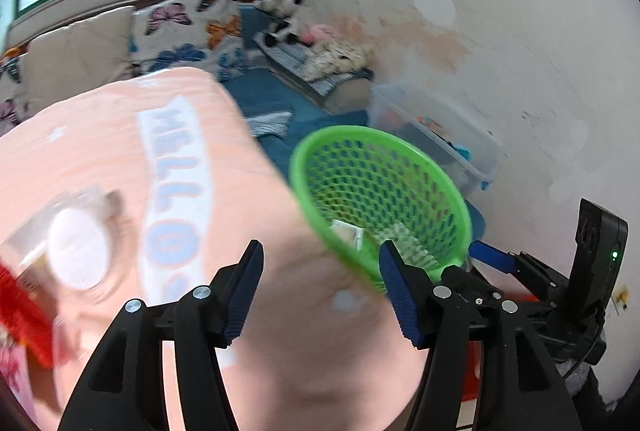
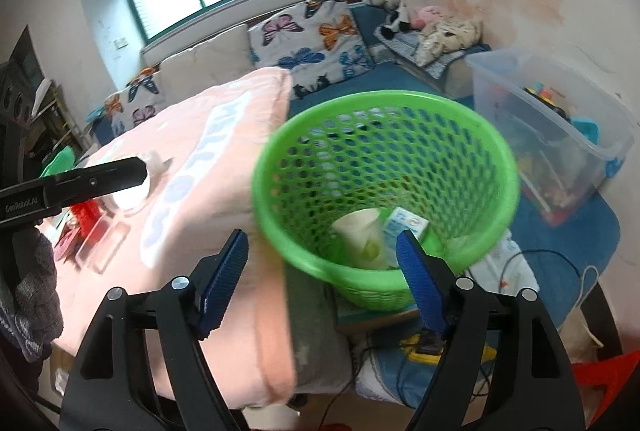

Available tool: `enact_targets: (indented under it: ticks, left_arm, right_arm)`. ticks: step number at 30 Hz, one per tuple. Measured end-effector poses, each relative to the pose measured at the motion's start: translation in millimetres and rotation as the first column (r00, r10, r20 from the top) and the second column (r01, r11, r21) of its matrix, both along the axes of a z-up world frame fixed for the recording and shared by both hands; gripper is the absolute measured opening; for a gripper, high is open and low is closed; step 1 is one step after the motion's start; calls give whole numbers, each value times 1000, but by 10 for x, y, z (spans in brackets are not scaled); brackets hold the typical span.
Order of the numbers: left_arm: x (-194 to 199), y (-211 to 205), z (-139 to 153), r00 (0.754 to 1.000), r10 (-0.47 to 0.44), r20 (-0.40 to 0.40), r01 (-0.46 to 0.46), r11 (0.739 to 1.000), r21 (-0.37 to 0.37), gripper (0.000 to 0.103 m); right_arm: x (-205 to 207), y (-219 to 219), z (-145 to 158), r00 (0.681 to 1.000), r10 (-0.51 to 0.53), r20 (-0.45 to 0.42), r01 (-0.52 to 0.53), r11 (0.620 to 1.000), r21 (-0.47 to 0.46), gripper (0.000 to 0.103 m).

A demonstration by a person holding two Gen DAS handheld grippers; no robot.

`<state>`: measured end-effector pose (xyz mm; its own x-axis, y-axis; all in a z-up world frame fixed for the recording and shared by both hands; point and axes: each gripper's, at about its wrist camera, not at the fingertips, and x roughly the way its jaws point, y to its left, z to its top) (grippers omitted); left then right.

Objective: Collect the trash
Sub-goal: 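Move both open tools back over the remaining trash on the table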

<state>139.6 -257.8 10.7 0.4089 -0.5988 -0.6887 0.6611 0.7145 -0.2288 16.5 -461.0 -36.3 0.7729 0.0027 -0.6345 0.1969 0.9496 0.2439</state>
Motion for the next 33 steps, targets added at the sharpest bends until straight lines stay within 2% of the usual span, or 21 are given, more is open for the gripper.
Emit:
enact_targets:
  ticks: [4, 7, 14, 20, 25, 33]
  left_arm:
    - [-21, 361, 4, 997, 80, 22, -80, 997, 13, 58]
    - [-50, 631, 12, 991, 133, 36, -133, 991, 19, 63]
    - [-93, 1239, -3, 965, 260, 38, -261, 965, 10, 64]
    - [-88, 1773, -52, 928, 372, 28, -372, 928, 16, 64]
    - [-116, 2229, -98, 888, 460, 12, -460, 888, 10, 64]
    - [-164, 2589, -217, 841, 540, -27, -540, 842, 14, 64]
  right_arm:
    - [116, 197, 46, 999, 52, 2, -52, 999, -14, 77]
    - [197, 335, 71, 996, 85, 6, -85, 996, -16, 78]
    - [436, 696, 128, 984, 180, 7, -179, 984, -20, 78]
    - [584, 1048, 165, 965, 264, 8, -263, 964, -37, 78]
    - [694, 1287, 172, 944, 329, 2, -329, 944, -36, 78]
    - [857, 1740, 145, 902, 431, -15, -431, 902, -35, 78]
